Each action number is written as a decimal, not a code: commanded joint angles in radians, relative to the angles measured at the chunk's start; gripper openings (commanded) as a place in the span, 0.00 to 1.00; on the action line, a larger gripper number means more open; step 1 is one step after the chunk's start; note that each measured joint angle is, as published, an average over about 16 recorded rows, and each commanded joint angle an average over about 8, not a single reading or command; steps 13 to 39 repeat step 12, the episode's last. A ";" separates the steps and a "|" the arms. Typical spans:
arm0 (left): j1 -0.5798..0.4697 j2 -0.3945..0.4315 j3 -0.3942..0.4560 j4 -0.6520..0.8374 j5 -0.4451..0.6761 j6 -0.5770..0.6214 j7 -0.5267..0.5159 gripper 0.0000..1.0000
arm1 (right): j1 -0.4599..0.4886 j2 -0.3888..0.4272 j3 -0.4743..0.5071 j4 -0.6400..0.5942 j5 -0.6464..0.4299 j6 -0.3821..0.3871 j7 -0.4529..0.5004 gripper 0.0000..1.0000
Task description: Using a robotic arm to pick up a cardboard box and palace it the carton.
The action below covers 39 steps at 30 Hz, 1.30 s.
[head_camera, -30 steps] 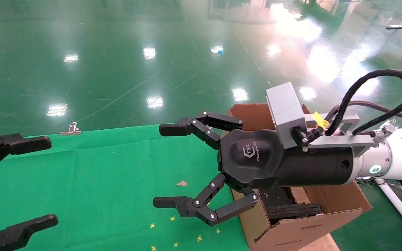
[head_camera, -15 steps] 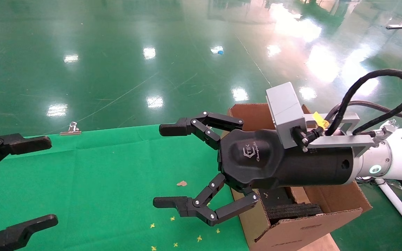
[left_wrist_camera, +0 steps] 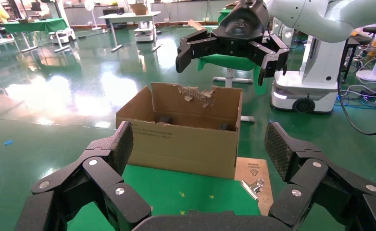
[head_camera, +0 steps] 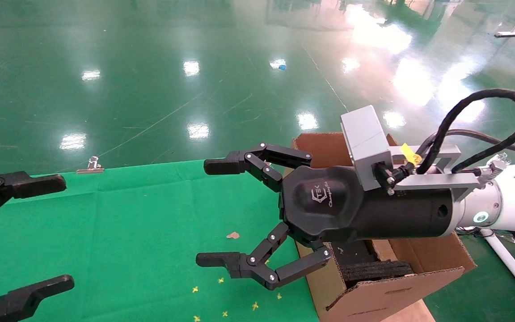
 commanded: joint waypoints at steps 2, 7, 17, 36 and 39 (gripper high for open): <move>0.000 0.000 0.000 0.000 0.000 0.000 0.000 1.00 | 0.000 0.000 0.000 0.000 0.000 0.000 0.000 1.00; 0.000 0.000 0.000 0.000 0.000 0.000 0.000 1.00 | 0.000 0.000 0.000 0.000 0.000 0.000 0.000 1.00; 0.000 0.000 0.000 0.000 0.000 0.000 0.000 1.00 | 0.000 0.000 0.000 0.000 0.000 0.000 0.000 1.00; 0.000 0.000 0.000 0.000 0.000 0.000 0.000 1.00 | 0.000 0.000 0.000 0.000 0.000 0.000 0.000 1.00; 0.000 0.000 0.000 0.000 0.000 0.000 0.000 1.00 | 0.000 0.000 0.000 0.000 0.000 0.000 0.000 1.00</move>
